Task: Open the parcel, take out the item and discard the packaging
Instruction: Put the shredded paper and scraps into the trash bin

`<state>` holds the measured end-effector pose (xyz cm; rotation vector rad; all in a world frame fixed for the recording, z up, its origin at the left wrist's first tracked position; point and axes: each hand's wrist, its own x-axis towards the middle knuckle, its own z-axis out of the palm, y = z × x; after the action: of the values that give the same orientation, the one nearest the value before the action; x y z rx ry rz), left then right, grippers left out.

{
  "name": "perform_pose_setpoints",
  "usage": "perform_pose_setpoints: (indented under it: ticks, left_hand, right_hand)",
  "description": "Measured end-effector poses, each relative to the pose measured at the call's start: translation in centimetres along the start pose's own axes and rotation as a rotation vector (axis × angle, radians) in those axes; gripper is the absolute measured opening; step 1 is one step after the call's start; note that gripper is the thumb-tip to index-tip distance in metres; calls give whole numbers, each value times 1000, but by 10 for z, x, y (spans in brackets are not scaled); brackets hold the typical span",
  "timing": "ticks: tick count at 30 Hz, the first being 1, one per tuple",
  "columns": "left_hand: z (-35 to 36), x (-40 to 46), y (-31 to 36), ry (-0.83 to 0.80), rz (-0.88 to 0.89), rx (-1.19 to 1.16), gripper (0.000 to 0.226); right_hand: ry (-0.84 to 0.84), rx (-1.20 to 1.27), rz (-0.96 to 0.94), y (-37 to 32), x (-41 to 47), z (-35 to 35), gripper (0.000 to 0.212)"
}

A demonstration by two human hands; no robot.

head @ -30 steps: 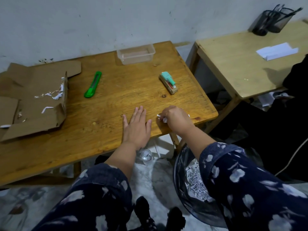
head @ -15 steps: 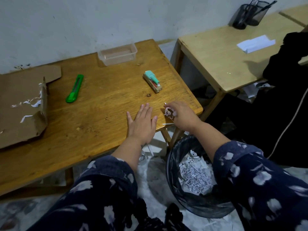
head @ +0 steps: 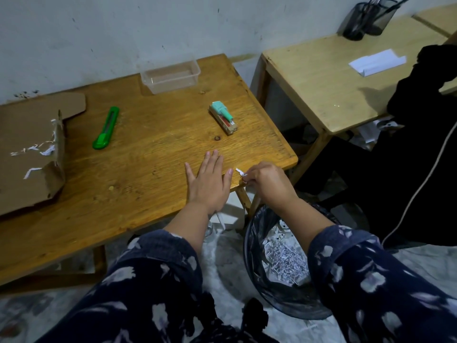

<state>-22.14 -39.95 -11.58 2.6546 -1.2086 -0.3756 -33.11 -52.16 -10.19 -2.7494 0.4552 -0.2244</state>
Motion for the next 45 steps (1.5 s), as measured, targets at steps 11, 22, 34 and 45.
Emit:
perform_pose_setpoints:
  ticks: [11,22,34,45]
  left_hand:
    - [6,23,43,-47,197,38,58]
    - [37,52,77,119,261,223,58]
    - [50,53,73,274,294,210,56]
    - [26,43,75,-25,246,122,55]
  right_hand:
    - [304,337,700,49,-54,-19,8]
    - [25,380,1062,135,-132,85,12]
    - [-84,389,1187,170,-173,173,26]
    - [47,237,976,109,-110,38,28]
